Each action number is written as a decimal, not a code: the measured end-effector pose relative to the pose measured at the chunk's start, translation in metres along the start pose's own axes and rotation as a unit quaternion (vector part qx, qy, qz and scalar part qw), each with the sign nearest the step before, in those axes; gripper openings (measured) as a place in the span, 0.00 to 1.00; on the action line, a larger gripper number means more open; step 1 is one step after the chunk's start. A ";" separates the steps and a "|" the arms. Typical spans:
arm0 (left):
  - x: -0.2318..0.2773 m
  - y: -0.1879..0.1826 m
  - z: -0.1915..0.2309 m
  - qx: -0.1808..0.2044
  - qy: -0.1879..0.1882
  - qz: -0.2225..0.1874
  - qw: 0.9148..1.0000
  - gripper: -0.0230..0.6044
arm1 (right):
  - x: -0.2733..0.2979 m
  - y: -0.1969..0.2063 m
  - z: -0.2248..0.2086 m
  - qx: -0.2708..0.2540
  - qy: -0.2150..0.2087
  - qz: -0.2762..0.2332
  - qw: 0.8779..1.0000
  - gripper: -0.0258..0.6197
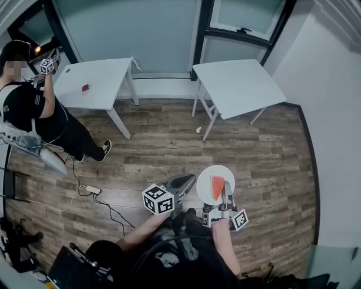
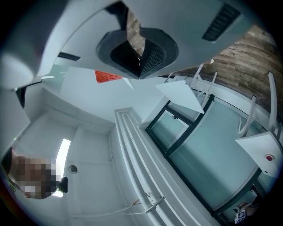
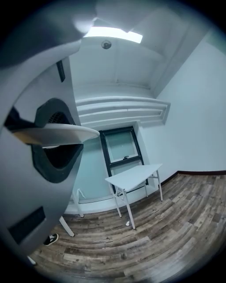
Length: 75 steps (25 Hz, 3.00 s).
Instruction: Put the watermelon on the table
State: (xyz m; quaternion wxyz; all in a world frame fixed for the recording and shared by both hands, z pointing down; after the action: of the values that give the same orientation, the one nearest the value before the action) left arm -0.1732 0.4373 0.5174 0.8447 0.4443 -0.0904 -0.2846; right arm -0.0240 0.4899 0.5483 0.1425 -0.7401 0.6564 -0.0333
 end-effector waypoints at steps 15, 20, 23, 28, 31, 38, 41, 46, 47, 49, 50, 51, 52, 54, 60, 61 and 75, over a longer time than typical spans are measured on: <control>0.026 0.000 0.051 -0.016 -0.010 0.025 0.999 0.04 | 0.030 -0.008 -0.040 0.005 0.041 -0.035 0.999 0.09; 0.090 -0.013 0.071 -0.004 -0.005 0.026 1.000 0.04 | 0.087 -0.034 -0.039 0.006 0.034 -0.030 0.999 0.09; 0.139 -0.018 0.077 0.008 0.004 0.029 1.000 0.04 | 0.131 -0.057 -0.033 0.004 0.027 -0.021 0.999 0.09; 0.200 -0.033 0.079 0.025 -0.002 0.013 1.000 0.04 | 0.188 -0.094 -0.019 0.006 0.014 -0.006 1.000 0.09; 0.220 -0.037 0.090 0.025 -0.018 0.003 1.000 0.04 | 0.211 -0.108 -0.025 0.009 0.024 0.004 1.000 0.09; 0.248 -0.043 0.129 -0.001 -0.056 0.000 0.998 0.04 | 0.253 -0.118 -0.052 0.020 0.059 0.021 0.998 0.09; 0.268 -0.047 0.148 -0.007 -0.060 0.006 0.998 0.04 | 0.276 -0.126 -0.057 0.022 0.052 0.006 0.998 0.09; 0.304 -0.056 0.186 -0.010 -0.052 0.016 0.998 0.04 | 0.329 -0.140 -0.075 0.007 0.037 -0.017 0.999 0.09; 0.311 -0.062 0.196 -0.012 -0.049 0.016 0.999 0.04 | 0.341 -0.139 -0.079 0.005 0.040 -0.019 0.999 0.09; 0.321 -0.075 0.214 -0.018 -0.045 0.014 0.999 0.04 | 0.366 -0.134 -0.084 -0.002 0.043 -0.020 0.999 0.09; 0.327 -0.083 0.223 -0.021 -0.042 0.013 0.999 0.04 | 0.380 -0.130 -0.084 -0.008 0.041 -0.019 0.999 0.09; 0.333 -0.092 0.233 -0.023 -0.039 0.011 0.999 0.04 | 0.394 -0.126 -0.083 -0.013 0.039 -0.017 0.999 0.09; 0.340 -0.101 0.243 -0.024 -0.035 0.010 0.999 0.04 | 0.409 -0.122 -0.081 -0.020 0.036 -0.017 0.999 0.09; 0.353 -0.114 0.261 -0.029 -0.026 0.012 0.999 0.04 | 0.434 -0.115 -0.078 -0.027 0.030 -0.019 0.999 0.09; 0.391 -0.130 0.302 -0.027 0.005 0.043 0.999 0.04 | 0.473 -0.108 -0.087 -0.029 0.034 -0.041 0.998 0.09; 0.397 -0.131 0.304 -0.027 0.007 0.046 0.999 0.04 | 0.476 -0.110 -0.089 -0.028 0.038 -0.045 0.998 0.09; 0.513 -0.131 0.373 -0.039 -0.042 0.037 0.998 0.04 | 0.605 -0.170 -0.109 -0.042 0.055 -0.016 0.997 0.09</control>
State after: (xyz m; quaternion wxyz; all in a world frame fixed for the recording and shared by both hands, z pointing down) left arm 0.0441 -0.1693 0.5809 0.8668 0.3948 -0.1312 -0.2750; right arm 0.1963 -0.1054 0.6123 0.0746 -0.7529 0.6520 -0.0489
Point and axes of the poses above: the fingertips, and each gripper's own axes: x forward along the fingers, z to its left, y out of its underside, the point moved 2 cm from there along -x, backward along the fingers, and after that the axes turned 13 degrees about -z, right-handed, at the moved point
